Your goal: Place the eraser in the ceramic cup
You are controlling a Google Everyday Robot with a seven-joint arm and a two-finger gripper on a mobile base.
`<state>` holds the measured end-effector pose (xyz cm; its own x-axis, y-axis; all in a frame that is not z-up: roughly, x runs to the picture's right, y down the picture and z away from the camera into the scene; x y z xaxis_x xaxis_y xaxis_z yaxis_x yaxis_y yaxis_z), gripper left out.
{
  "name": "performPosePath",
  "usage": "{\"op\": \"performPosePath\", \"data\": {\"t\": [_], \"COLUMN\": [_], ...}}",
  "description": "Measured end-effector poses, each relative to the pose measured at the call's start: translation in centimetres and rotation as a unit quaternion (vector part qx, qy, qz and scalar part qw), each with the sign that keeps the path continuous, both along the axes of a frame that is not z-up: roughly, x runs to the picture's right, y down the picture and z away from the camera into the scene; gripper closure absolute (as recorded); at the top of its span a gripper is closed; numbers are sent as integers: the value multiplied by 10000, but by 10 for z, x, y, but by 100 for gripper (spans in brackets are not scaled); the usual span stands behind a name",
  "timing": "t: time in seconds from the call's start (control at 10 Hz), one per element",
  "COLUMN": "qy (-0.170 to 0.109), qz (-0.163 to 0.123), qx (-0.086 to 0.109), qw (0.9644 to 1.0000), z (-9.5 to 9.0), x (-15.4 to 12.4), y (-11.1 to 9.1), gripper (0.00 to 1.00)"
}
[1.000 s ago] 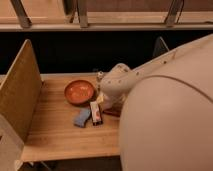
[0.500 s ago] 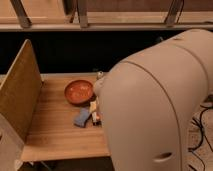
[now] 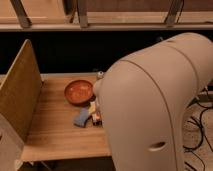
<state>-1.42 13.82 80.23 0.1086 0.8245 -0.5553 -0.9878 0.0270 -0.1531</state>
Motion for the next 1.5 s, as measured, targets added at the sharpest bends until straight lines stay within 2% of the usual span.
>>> {"op": "performPosePath", "data": {"t": [0.2, 0.6, 0.8, 1.1, 1.5], "qy": [21, -293, -407, -437, -318], "qz": [-80, -364, -476, -568, -535], "qx": [-70, -287, -177, 46, 62], "qw": [9999, 9985, 9979, 9974, 9980], "z": [9, 48, 65, 85, 104], "x": [-4, -46, -58, -62, -57], "y": [5, 15, 2, -20, -26], "gripper": [20, 20, 20, 20, 20]}}
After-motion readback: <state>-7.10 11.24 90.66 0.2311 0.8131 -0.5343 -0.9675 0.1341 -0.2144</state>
